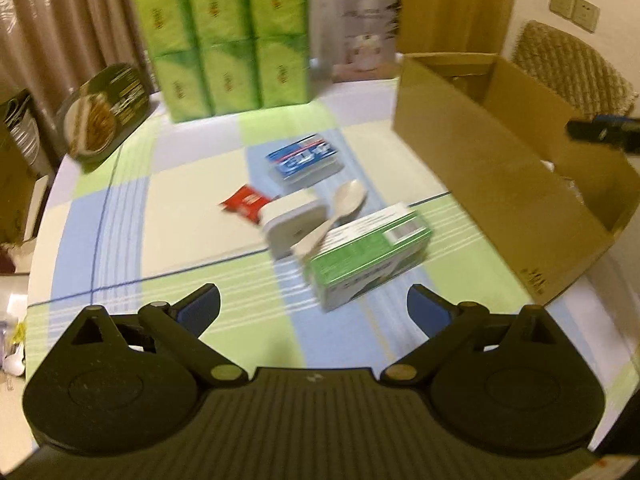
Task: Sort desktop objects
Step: 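Move both tools back toward the green-and-white medicine box on the table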
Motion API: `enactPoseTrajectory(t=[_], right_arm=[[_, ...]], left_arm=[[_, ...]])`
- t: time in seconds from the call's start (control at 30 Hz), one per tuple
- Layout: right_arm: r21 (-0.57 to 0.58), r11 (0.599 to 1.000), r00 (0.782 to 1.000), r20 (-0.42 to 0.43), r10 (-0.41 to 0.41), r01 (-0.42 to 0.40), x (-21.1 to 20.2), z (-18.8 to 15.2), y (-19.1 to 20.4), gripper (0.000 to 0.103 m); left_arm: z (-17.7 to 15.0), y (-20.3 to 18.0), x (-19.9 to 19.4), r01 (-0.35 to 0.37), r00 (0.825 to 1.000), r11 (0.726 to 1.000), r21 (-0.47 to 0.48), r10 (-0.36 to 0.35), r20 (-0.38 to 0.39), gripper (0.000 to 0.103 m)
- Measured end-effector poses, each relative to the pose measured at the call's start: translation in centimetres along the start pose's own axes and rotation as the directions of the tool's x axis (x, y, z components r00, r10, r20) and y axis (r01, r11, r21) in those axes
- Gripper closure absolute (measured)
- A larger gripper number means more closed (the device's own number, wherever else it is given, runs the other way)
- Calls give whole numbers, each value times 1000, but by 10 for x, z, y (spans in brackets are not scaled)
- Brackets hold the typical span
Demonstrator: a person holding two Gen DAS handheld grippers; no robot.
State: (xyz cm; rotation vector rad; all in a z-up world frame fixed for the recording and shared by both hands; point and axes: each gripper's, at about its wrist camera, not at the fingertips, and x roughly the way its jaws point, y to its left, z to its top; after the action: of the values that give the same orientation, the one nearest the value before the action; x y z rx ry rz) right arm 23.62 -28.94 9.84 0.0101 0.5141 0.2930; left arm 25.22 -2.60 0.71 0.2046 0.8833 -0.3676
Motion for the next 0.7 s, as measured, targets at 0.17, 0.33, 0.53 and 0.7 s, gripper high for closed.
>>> enactPoseTrajectory(t=[0.17,0.33,0.53,0.7], right_arm=[[-44,997,998,24,66,-65,4,0,27,2],[-86,986,989,37,144,-140,10,-2,51,2],[-128,964,972,-11,233,-233,24,-8,79,2],[-196,940,959,-104,263,-279,40,-18,101,2]], left_arm=[[-15,15,6,-1,1000,999,-42,1,0,5],[-28,26,14,-4,1000,998,-63,3,-8,5],[-35,36,19,-1,1000,998,-67,1,-4,5],[-42,45,18,1,1000,997,-72,-1,-9,5]])
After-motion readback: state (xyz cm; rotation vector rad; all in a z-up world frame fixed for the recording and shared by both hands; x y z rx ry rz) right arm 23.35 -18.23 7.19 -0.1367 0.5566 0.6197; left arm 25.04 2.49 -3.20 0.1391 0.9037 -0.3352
